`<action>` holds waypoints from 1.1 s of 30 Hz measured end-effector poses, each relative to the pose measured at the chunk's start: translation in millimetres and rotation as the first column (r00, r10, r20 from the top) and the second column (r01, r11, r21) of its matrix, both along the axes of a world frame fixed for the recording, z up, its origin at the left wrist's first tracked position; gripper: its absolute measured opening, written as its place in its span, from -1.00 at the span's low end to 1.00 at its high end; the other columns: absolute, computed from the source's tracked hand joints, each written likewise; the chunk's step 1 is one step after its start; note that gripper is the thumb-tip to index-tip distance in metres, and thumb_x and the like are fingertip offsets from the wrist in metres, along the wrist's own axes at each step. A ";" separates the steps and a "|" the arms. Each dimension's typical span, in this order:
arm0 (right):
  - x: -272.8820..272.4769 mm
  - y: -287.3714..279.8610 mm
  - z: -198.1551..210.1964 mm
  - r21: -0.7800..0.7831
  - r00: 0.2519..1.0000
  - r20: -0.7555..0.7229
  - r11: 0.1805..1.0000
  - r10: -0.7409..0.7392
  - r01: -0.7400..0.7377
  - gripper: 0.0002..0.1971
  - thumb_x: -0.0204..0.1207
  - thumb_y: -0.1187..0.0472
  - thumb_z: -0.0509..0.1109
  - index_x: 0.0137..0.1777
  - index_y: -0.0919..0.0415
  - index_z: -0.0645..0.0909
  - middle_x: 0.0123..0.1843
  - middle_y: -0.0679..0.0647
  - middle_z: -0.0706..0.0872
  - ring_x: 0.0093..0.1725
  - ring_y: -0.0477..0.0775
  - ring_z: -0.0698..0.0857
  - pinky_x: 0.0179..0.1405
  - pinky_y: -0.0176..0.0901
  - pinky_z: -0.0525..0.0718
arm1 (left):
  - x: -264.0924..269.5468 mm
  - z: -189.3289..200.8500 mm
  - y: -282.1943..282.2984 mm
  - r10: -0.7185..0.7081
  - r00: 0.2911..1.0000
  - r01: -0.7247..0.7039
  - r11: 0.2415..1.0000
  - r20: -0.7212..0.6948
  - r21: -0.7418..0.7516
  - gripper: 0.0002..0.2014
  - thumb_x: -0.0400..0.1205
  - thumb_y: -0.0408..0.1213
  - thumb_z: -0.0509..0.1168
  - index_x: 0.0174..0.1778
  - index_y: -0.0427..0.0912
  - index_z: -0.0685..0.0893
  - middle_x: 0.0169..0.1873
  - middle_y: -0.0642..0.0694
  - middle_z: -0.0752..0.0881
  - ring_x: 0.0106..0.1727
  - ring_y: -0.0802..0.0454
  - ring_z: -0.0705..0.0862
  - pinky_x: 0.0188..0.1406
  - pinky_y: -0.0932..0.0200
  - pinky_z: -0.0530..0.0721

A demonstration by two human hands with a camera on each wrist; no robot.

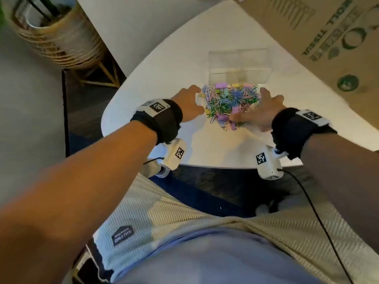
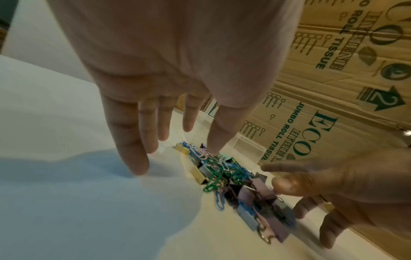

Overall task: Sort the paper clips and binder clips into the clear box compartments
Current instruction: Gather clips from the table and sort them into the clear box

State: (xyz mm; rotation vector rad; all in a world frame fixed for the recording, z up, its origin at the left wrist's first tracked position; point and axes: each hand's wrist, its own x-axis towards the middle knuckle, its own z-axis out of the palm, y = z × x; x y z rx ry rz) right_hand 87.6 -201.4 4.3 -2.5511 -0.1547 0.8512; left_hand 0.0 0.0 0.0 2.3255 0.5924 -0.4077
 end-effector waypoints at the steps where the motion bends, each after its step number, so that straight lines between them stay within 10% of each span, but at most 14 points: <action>1: 2.1 4.2 1.5 -0.005 1.000 -0.001 1.000 0.004 -0.004 0.34 0.00 -0.39 0.63 0.69 -0.03 -0.07 0.59 0.26 0.09 0.47 0.45 0.37 0.34 0.27 0.57 | 5.1 1.9 1.8 -0.027 1.000 0.027 1.000 0.001 -0.004 -0.36 0.61 -0.19 0.33 0.59 -0.05 0.23 0.50 -0.23 0.36 0.29 -0.21 0.57 0.22 -0.07 0.63; 9: 15.2 30.1 -11.3 0.008 0.996 -0.003 0.996 0.086 -0.086 0.40 -0.33 -0.48 0.59 0.61 -0.22 0.04 0.39 0.13 0.19 0.28 0.42 0.51 0.02 0.27 0.75 | 29.5 -11.0 -12.8 0.053 0.996 -0.041 0.985 0.066 -0.167 -0.69 0.54 -0.28 0.38 0.18 -0.09 0.53 -0.07 -0.04 0.54 -0.07 -0.17 0.69 0.01 -0.13 0.72; 13: 16.9 46.9 -14.1 -0.041 0.978 0.028 0.977 0.209 -0.208 0.29 -0.17 -0.36 0.63 0.61 -0.19 0.09 0.45 0.19 0.18 0.35 0.42 0.48 0.22 0.24 0.65 | 29.8 -17.4 -22.0 0.170 0.980 -0.129 0.939 0.107 -0.318 -0.78 0.50 -0.39 0.39 0.03 -0.13 0.60 -0.20 -0.05 0.59 -0.09 -0.19 0.69 0.02 -0.17 0.72; 23: 20.8 54.4 -19.1 0.090 0.971 0.120 0.971 0.209 -0.220 -0.27 0.18 -0.09 0.65 0.35 -0.06 0.46 0.27 0.11 0.37 0.08 0.22 0.63 0.11 -0.02 0.65 | 22.3 -18.7 -36.4 0.398 0.881 -0.207 0.810 0.255 -0.548 -0.65 0.51 -0.70 0.18 0.01 -0.19 0.67 -0.08 -0.09 0.71 -0.05 0.05 0.70 -0.22 0.33 0.66; 33: 19.4 52.9 -23.6 0.011 0.936 0.210 0.957 0.281 -0.290 -0.67 0.55 0.03 0.33 0.24 0.11 0.41 0.24 0.18 0.41 0.00 0.31 0.56 -0.06 -0.03 0.51 | 8.9 -18.7 -39.8 0.437 0.842 -0.295 0.863 0.315 -0.410 -0.58 0.55 -0.61 0.18 0.23 -0.08 0.54 0.11 0.07 0.56 0.25 0.05 0.57 0.22 0.21 0.56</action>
